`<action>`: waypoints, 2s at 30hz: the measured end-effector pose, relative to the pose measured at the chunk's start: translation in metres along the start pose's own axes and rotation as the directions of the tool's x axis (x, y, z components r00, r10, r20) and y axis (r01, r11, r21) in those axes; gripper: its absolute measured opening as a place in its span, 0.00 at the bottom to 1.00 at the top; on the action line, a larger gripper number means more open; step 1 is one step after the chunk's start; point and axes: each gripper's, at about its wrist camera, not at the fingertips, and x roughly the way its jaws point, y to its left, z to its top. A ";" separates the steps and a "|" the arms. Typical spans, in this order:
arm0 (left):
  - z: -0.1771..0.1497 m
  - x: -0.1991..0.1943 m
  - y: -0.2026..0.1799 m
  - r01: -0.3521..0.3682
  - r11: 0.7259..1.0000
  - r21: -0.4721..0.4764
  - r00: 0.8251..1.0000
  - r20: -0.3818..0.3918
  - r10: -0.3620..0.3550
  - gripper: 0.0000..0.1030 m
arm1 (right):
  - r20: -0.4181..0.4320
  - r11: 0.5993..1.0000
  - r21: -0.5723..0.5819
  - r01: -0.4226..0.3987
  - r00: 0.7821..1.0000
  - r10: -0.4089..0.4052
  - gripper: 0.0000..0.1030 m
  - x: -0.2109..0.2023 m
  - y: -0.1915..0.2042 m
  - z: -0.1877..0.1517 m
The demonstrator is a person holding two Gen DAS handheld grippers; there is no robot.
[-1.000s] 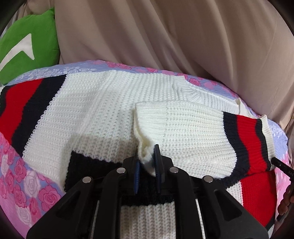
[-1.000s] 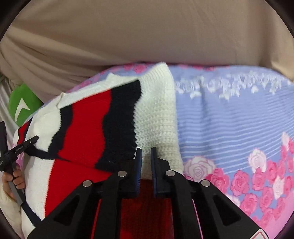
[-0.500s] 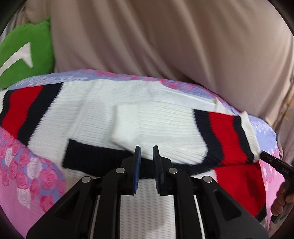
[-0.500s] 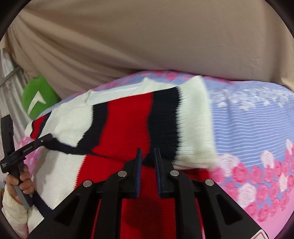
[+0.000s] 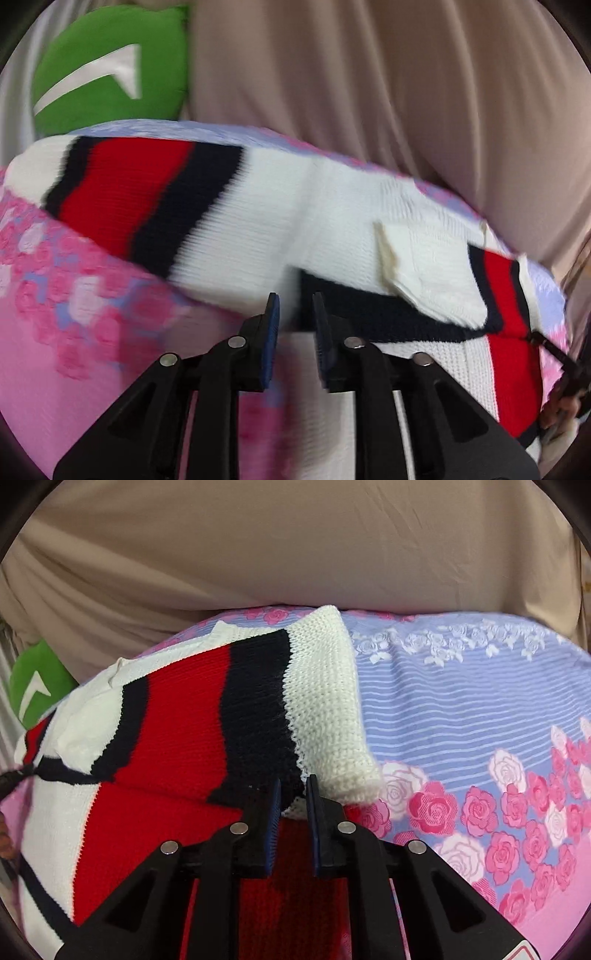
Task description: Fold small clothes
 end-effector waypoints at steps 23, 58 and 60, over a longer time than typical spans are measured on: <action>0.103 0.013 0.258 -0.079 0.844 -0.531 0.962 0.182 0.204 0.08 | 0.018 0.997 -0.071 0.038 0.999 -0.037 0.40 -0.004 0.009 -0.007; -0.012 0.006 -0.042 0.238 0.964 -0.116 0.971 -0.002 -0.240 0.69 | 0.052 0.977 0.067 -0.203 0.978 0.200 0.59 -0.021 0.005 0.012; -0.009 0.007 -0.023 0.258 0.948 -0.185 0.965 -0.001 -0.263 0.68 | 0.044 0.981 0.060 -0.182 0.983 0.179 0.59 -0.015 0.011 0.017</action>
